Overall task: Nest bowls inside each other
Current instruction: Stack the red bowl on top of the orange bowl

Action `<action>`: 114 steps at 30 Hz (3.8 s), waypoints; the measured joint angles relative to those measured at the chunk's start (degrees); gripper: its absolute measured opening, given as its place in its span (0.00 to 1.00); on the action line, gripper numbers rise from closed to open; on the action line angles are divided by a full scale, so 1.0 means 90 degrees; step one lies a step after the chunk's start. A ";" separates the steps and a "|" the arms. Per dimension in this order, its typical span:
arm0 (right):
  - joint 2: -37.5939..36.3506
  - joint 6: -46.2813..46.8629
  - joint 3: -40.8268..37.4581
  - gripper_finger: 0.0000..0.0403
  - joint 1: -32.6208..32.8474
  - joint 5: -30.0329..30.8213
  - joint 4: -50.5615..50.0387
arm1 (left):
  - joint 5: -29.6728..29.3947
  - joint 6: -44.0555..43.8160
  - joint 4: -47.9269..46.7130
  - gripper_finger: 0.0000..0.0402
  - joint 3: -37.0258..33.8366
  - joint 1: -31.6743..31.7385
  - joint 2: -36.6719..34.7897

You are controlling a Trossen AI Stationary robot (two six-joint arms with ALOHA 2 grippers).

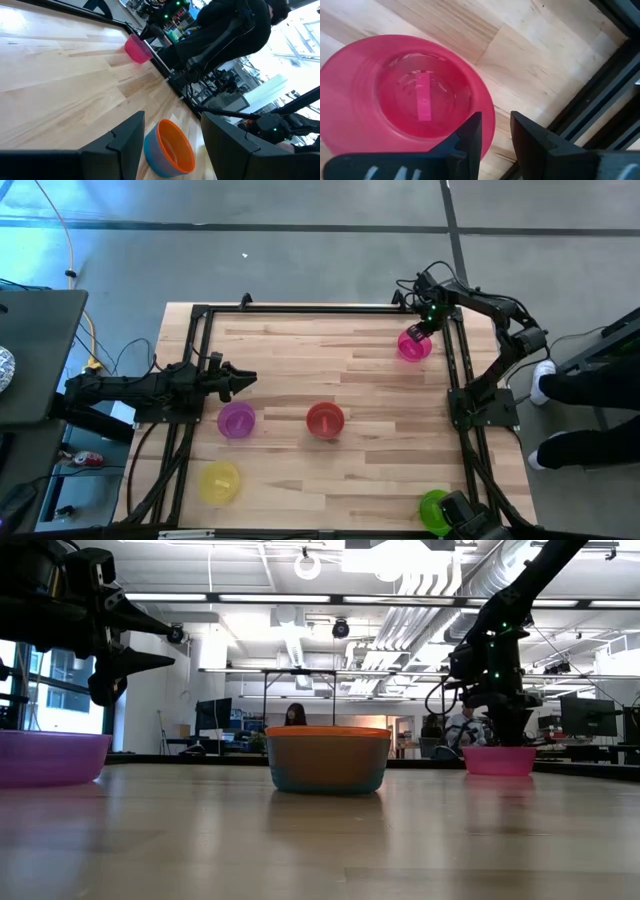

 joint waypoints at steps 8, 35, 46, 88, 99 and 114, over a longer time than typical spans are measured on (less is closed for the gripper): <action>0.0049 -0.0053 0.0002 0.23 0.0002 -0.0002 -0.0054 | 0.0000 0.0002 0.0000 0.46 0.0000 -0.0001 0.0000; 0.0297 0.0033 0.0002 0.22 0.0072 -0.0330 -0.0265 | 0.0000 0.0002 0.0002 0.46 0.0000 0.0000 0.0000; 0.0488 0.0335 0.0000 0.15 0.0138 -0.0221 -0.0251 | 0.0002 0.0002 0.0002 0.46 0.0000 -0.0001 0.0000; 0.0481 0.2024 0.2534 0.00 0.2196 -0.2253 -0.1897 | -0.0092 0.0560 0.0010 0.46 0.0000 -0.0001 0.0000; 0.0481 0.2483 0.3167 0.00 0.2806 -0.2676 -0.2116 | -0.0049 0.0559 0.0007 0.46 0.0000 0.0001 0.0000; 0.0481 0.4048 0.3177 0.00 0.4007 -0.2492 -0.2093 | 0.0005 0.0554 0.0002 0.46 0.0000 -0.0001 0.0000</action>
